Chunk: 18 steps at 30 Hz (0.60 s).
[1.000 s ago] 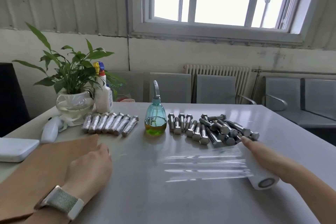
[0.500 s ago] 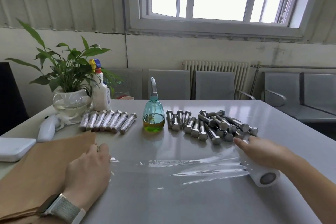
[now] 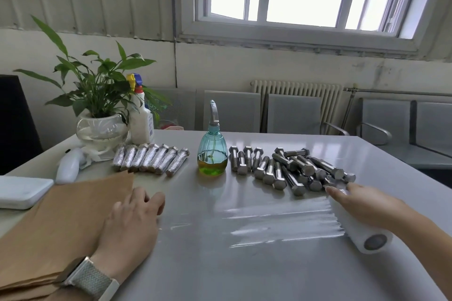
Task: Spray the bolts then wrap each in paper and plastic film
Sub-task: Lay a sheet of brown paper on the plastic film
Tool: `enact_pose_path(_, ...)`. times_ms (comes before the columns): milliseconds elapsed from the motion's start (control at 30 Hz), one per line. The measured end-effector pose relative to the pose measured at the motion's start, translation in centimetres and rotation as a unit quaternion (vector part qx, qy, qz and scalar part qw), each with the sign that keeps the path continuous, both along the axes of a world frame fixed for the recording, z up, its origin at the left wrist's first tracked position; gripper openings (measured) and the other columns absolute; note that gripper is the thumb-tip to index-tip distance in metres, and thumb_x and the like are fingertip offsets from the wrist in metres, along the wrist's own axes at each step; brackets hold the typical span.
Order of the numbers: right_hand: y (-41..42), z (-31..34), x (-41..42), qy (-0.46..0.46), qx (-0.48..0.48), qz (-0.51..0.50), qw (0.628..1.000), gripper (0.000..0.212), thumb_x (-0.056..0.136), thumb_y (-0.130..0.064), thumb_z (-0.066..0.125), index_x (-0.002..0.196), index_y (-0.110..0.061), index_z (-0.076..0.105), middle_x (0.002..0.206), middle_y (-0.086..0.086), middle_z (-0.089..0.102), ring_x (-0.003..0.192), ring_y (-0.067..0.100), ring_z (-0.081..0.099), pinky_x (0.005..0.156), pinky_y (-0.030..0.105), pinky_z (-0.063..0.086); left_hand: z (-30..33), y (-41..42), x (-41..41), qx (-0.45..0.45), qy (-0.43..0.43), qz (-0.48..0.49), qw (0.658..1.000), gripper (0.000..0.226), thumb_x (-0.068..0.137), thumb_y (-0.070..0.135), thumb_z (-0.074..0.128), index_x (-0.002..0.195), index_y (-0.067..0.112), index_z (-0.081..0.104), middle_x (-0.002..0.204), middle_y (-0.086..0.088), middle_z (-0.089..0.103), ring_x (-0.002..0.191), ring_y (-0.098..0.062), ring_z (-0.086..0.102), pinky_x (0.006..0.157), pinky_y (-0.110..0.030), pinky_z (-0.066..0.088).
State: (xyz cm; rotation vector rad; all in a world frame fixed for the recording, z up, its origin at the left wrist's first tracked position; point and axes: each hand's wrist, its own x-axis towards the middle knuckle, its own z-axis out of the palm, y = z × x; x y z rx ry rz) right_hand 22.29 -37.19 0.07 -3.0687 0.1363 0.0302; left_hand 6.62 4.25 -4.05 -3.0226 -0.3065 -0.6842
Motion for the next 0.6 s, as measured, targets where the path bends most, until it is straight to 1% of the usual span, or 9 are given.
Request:
enact_pose_path(67,0.1,0.1,-0.1,0.005,0.000,-0.004,1.000,0.070,0.088,-0.078,0.020,0.122,-0.025,0.049,0.130,0.002,0.058,0.116,0.026,0.053,0.092,0.039,0.043,-0.1,0.1,0.1,-0.003,0.012,0.008,1.000,0.008,0.083,0.021,0.058,0.085,0.029,0.056,0.083,0.005,0.041,0.082,-0.024,0.056,0.068,-0.036,0.040)
enact_pose_path(167,0.4,0.4,-0.5,0.011,-0.009,0.001,1.000,0.066,0.085,-0.083,0.018,0.108,-0.027,0.047,0.126,0.003,0.059,0.108,0.026,0.054,0.089,0.039,0.044,0.1,0.0,0.0,-0.012,0.005,0.008,1.000,0.010,0.082,0.022,0.061,0.082,0.031,0.057,0.080,0.005,0.044,0.079,-0.024,0.057,0.067,-0.036,0.040)
enact_pose_path(267,0.8,0.6,-0.9,0.008,-0.020,0.002,1.000,0.068,0.079,-0.088,0.016,0.100,-0.029,0.043,0.121,0.000,0.060,0.110,0.025,0.055,0.088,0.039,0.044,0.2,-0.1,-0.1,-0.017,0.001,0.011,1.000,0.009,0.084,0.023,0.061,0.083,0.032,0.057,0.080,0.005,0.045,0.081,-0.023,0.059,0.069,-0.037,0.040)
enact_pose_path(333,1.1,0.7,-1.3,0.006,-0.024,0.002,1.000,0.070,0.076,-0.091,0.014,0.100,-0.030,0.040,0.119,-0.002,0.060,0.111,0.024,0.056,0.086,0.039,0.043,0.2,-0.2,-0.1,-0.015,-0.007,0.007,1.000,0.009,0.088,0.025,0.055,0.083,0.032,0.058,0.079,0.005,0.048,0.080,-0.023,0.060,0.069,-0.037,0.040)
enact_pose_path(367,1.3,0.8,-1.4,0.004,-0.028,0.003,1.000,0.070,0.075,-0.091,0.013,0.100,-0.031,0.039,0.120,-0.003,0.060,0.113,0.023,0.056,0.085,0.039,0.042,0.2,-0.2,-0.2,-0.014,-0.008,0.006,1.000,0.013,0.089,0.025,0.049,0.082,0.032,0.058,0.078,0.005,0.049,0.079,-0.023,0.061,0.068,-0.037,0.041)
enact_pose_path(433,1.6,0.9,-1.8,0.000,-0.040,0.001,0.999,0.071,0.076,-0.091,0.013,0.103,-0.031,0.038,0.124,-0.003,0.060,0.117,0.023,0.055,0.081,0.038,0.038,0.3,-0.4,-0.3,-0.015,-0.011,0.004,1.000,0.017,0.083,0.029,0.042,0.080,0.031,0.059,0.076,0.004,0.051,0.076,-0.023,0.061,0.066,-0.037,0.042)
enact_pose_path(500,2.0,1.1,-2.1,-0.004,-0.054,-0.002,0.999,0.073,0.076,-0.091,0.013,0.107,-0.031,0.040,0.126,-0.004,0.060,0.119,0.023,0.054,0.079,0.038,0.034,0.3,-0.4,-0.4,-0.016,-0.016,0.002,1.000,0.021,0.079,0.031,0.041,0.079,0.030,0.062,0.075,0.003,0.053,0.074,-0.025,0.062,0.065,-0.038,0.043)
enact_pose_path(600,2.5,1.3,-2.6,-0.017,-0.073,-0.001,0.997,0.076,0.076,-0.091,0.012,0.111,-0.030,0.043,0.127,-0.006,0.060,0.121,0.022,0.054,0.078,0.037,0.033,0.1,-0.1,-0.2,-0.010,-0.027,0.003,1.000,0.036,0.079,0.037,0.029,0.080,0.029,0.063,0.079,0.002,0.053,0.077,-0.025,0.060,0.067,-0.037,0.042)
